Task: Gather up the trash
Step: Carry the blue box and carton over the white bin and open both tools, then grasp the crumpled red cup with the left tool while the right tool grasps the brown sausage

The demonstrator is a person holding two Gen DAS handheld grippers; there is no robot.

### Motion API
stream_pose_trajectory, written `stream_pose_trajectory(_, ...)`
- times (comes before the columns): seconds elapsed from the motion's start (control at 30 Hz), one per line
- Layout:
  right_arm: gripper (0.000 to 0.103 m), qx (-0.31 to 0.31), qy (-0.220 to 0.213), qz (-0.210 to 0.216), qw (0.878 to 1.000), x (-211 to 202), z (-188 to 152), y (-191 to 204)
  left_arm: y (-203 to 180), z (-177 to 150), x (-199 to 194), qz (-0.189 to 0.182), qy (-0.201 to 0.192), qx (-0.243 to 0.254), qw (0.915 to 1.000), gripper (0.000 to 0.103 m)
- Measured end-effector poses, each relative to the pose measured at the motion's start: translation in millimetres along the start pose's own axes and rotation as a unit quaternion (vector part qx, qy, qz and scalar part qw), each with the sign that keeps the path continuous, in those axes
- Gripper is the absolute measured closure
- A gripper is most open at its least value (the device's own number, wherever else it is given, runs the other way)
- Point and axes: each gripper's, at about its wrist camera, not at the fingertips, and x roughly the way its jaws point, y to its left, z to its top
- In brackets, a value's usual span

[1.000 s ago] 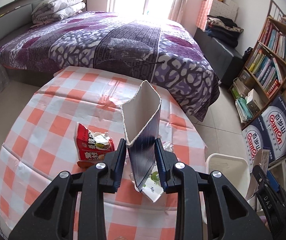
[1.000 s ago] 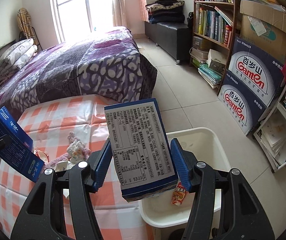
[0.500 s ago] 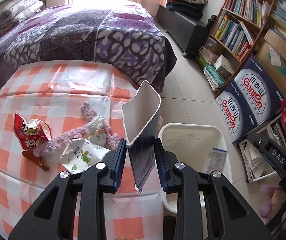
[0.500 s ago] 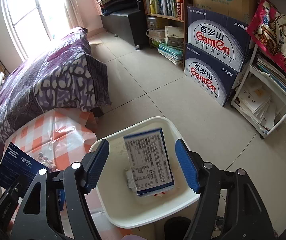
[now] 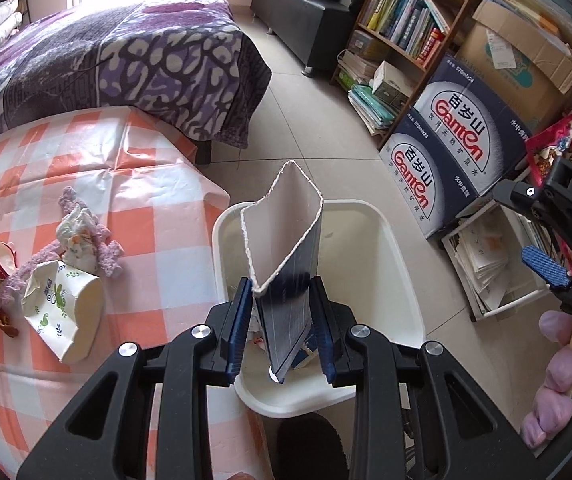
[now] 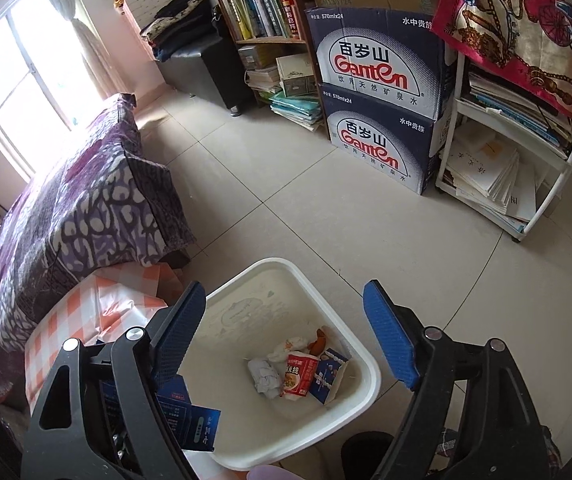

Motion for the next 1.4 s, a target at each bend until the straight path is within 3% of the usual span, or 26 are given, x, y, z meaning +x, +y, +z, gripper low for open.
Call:
stream_pose_trajectory(0.13,0.024,0.017,-0.004,0.001,1.0,-1.7,4.6,-8.9,-8.2,-4.3,8.9,-0.012,0.007,0.006,0.9999,0.073)
stream_pose_trajectory(0.23,0.024,0.021,-0.007,0.0,1.0,-2.9,5.7,-11.4,-10.8,-4.9,12.4,-0.032,0.008,0.006,0.9994,0.067)
stream_pose_trajectory(0.3,0.023,0.019,-0.011,-0.001,1.0,-4.4,5.5,-10.2,-12.9,-4.0,13.1,-0.044,0.007,0.008,0.999,0.051)
stream_pose_trajectory(0.37,0.02,0.016,-0.017,-0.005,1.0,-6.1,4.5,-8.3,-14.4,-3.5,9.9,-0.035,-0.005,0.015,0.9992,0.044)
stream_pose_trajectory(0.73,0.015,-0.01,-0.02,-0.008,1.0,-5.7,-5.6,12.7,11.2,-0.9,-1.1,0.01,-0.018,0.009,0.9997,0.038)
stream_pose_trajectory(0.93,0.013,-0.03,-0.007,-0.007,0.999,-0.4,-16.9,32.7,44.5,1.5,-2.6,0.055,-0.009,-0.01,0.9984,0.034)
stream_pose_trajectory(1.2,0.011,-0.078,0.019,-0.007,0.997,10.0,-37.9,66.8,107.3,11.1,-14.9,0.144,-0.013,-0.036,0.9888,0.016)
stream_pose_trajectory(1.27,0.011,-0.088,0.025,-0.007,0.996,12.9,-43.3,75.3,124.5,14.2,-17.1,0.186,-0.011,-0.037,0.9818,0.016)
stream_pose_trajectory(1.4,0.011,-0.108,0.042,-0.001,0.993,17.9,-54.9,92.9,166.6,21.3,-26.0,0.279,-0.012,-0.049,0.9589,0.01)
